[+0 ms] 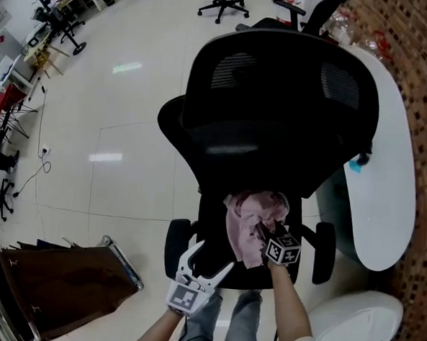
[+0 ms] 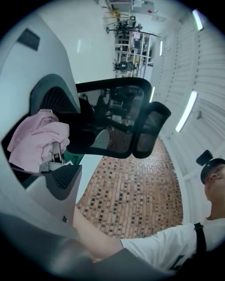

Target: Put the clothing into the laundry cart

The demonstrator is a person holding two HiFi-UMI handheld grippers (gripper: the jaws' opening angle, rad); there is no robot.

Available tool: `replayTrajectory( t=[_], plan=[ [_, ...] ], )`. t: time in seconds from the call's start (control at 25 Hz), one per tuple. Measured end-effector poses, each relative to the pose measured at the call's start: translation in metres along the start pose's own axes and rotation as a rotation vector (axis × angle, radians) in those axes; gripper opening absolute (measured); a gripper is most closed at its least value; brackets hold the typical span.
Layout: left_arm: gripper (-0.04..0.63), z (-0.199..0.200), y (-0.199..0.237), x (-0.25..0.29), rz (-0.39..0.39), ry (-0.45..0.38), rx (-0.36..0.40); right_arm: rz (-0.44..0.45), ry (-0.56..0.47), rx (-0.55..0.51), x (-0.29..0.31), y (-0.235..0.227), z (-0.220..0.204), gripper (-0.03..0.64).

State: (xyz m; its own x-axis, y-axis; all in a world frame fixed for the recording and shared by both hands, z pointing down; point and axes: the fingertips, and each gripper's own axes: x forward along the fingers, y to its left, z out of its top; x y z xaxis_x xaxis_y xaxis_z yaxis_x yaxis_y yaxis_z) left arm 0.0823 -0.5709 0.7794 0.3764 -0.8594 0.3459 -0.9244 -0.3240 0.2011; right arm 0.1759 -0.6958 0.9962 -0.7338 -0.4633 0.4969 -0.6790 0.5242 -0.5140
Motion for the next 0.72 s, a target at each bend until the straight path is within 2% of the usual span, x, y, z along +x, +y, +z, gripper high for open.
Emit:
replayTrajectory(
  t=[0.16, 0.36, 0.52, 0.72],
  plan=[
    [0.365, 0.044, -0.009, -0.018, -0.003, -0.061, -0.007, 0.020, -0.145, -0.011, -0.081, 0.052, 0.070, 0.129],
    [0.365, 0.126, -0.015, -0.052, 0.030, -0.190, 0.006, 0.070, -0.339, -0.048, -0.174, 0.124, 0.172, 0.129],
    [0.365, 0.179, -0.018, -0.086, 0.087, -0.250, 0.073, 0.120, -0.466, -0.095, -0.247, 0.193, 0.238, 0.129],
    [0.365, 0.248, -0.030, -0.131, 0.137, -0.370, 0.121, 0.167, -0.618, -0.184, -0.323, 0.262, 0.308, 0.129]
  ],
)
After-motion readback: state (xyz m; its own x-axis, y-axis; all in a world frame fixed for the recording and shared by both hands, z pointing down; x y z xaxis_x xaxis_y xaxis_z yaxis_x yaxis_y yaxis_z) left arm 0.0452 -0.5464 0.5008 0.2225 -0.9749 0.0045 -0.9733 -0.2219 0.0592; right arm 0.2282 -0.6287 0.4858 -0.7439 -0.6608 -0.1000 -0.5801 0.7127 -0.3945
